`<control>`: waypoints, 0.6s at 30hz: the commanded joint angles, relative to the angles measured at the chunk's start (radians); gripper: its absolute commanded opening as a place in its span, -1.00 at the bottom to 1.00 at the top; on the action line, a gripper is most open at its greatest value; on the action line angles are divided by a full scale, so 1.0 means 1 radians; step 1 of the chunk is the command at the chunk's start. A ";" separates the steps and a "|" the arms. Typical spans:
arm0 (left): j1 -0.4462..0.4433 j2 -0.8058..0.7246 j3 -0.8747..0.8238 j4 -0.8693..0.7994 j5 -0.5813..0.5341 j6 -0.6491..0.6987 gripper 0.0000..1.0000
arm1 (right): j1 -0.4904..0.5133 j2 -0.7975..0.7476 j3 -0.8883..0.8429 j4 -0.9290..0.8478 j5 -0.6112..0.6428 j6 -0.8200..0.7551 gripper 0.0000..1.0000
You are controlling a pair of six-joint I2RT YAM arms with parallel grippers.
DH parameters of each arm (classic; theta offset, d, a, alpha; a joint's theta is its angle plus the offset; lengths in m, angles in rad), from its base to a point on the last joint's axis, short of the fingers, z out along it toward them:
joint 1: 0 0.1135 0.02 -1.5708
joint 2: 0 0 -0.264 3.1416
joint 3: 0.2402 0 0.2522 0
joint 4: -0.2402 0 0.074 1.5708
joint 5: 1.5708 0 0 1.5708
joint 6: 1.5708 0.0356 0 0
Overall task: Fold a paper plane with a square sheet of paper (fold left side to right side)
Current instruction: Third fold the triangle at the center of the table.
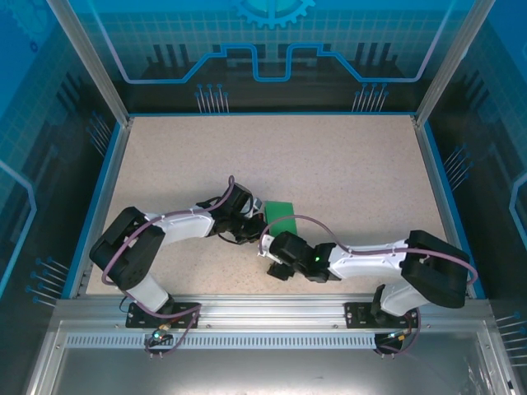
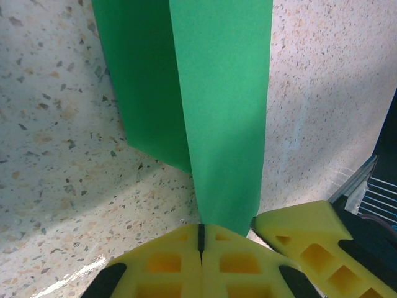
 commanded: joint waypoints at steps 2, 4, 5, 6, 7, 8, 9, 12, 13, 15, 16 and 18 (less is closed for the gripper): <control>-0.004 -0.028 0.008 -0.031 0.000 -0.002 -1.00 | 0.012 0.038 0.045 0.045 0.047 -0.027 0.50; -0.004 -0.028 0.010 -0.035 -0.002 0.001 -1.00 | 0.012 0.044 0.052 0.034 0.051 -0.028 0.28; -0.005 -0.029 0.011 -0.038 -0.003 0.002 -1.00 | 0.013 0.040 0.050 0.032 0.050 -0.026 0.19; -0.005 -0.029 0.011 -0.038 -0.005 0.002 -1.00 | 0.011 0.032 0.045 0.030 0.048 -0.025 0.09; -0.004 -0.030 0.010 -0.040 -0.006 0.004 -1.00 | 0.011 0.019 0.038 0.027 0.043 -0.021 -0.03; -0.004 -0.029 0.011 -0.042 -0.008 0.005 -1.00 | 0.009 0.008 0.034 0.024 0.038 -0.019 -0.10; -0.004 -0.031 0.010 -0.043 -0.011 0.006 -1.00 | 0.007 -0.005 0.028 0.020 0.028 -0.016 -0.16; -0.002 -0.028 0.013 -0.051 -0.019 0.011 -1.00 | 0.000 -0.037 0.014 0.006 0.001 -0.010 -0.36; -0.003 -0.027 0.016 -0.052 -0.019 0.011 -1.00 | -0.003 -0.046 0.010 0.000 -0.008 -0.003 -0.41; -0.001 -0.028 0.018 -0.053 -0.021 0.013 -0.97 | -0.014 -0.056 0.006 -0.012 -0.038 0.004 -0.54; 0.000 -0.029 0.019 -0.056 -0.022 0.015 -0.94 | -0.020 -0.060 0.005 -0.018 -0.051 0.010 -0.62; 0.006 -0.033 0.022 -0.066 -0.025 0.019 -0.89 | -0.033 -0.065 0.000 -0.025 -0.085 0.018 -0.73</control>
